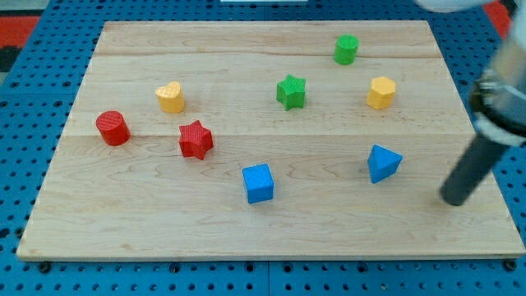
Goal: Slide the arm to the bottom right of the blue triangle
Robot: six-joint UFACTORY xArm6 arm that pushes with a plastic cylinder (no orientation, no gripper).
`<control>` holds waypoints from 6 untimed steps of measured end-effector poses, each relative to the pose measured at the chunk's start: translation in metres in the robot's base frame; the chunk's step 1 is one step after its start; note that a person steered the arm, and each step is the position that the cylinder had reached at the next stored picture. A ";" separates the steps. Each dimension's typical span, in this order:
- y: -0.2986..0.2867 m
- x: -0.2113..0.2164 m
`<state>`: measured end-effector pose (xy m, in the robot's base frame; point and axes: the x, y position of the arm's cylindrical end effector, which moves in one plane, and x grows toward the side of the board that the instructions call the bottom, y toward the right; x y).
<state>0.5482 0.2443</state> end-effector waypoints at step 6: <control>-0.139 0.008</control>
